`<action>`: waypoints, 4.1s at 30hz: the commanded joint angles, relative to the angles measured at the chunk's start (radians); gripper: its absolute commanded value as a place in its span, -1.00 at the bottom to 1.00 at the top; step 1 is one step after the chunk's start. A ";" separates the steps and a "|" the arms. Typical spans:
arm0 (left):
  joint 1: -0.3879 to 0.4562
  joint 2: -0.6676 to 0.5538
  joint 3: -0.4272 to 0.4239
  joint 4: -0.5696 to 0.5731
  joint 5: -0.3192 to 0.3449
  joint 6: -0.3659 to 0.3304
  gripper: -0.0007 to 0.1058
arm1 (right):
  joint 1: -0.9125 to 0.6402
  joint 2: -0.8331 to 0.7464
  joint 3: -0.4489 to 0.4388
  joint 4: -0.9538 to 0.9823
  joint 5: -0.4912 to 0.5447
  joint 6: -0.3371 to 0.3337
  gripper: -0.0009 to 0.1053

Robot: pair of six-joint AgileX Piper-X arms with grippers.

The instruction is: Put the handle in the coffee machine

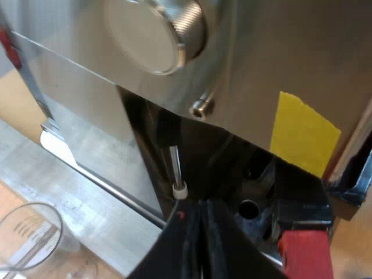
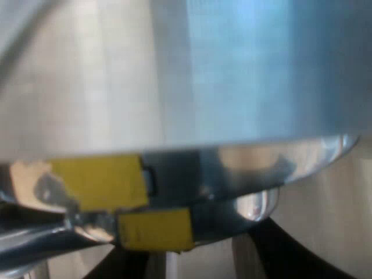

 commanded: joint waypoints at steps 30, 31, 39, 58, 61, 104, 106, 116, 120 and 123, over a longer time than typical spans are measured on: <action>-0.128 0.084 -0.042 0.206 -0.243 0.014 -0.97 | -0.001 -0.111 -0.047 -0.165 -0.024 0.003 -0.38; -0.128 0.084 -0.042 0.206 -0.245 0.014 -0.97 | -0.001 -0.111 -0.047 -0.168 -0.024 0.003 -0.38; -0.128 0.084 -0.042 0.181 -0.251 0.014 -0.97 | -0.001 -0.126 -0.047 -0.199 -0.024 0.003 -0.38; -0.128 0.089 -0.042 -0.055 -0.295 0.014 -0.97 | 0.001 -0.145 -0.047 -0.201 -0.024 0.012 -0.38; -0.128 0.110 -0.042 -0.065 -0.295 0.014 -0.97 | 0.001 -0.145 -0.047 -0.201 -0.024 0.012 -0.38; -0.168 0.177 -0.088 0.444 -0.121 0.086 -0.97 | 0.001 -0.161 -0.047 -0.201 -0.024 -0.035 -0.38; -0.188 0.177 -0.088 0.444 -0.121 0.076 -0.97 | 0.001 -0.163 -0.047 -0.201 -0.024 -0.048 -0.38; -0.285 0.177 -0.088 0.465 -0.130 0.018 -0.97 | 0.001 -0.167 -0.047 -0.201 -0.024 -0.052 -0.38; -0.291 0.173 -0.088 0.473 -0.130 0.000 -0.97 | 0.001 -0.172 -0.047 -0.201 -0.024 -0.055 -0.38; -0.291 0.157 -0.083 0.473 -0.135 -0.021 -0.97 | 0.006 -0.182 -0.047 -0.171 -0.024 -0.055 -0.38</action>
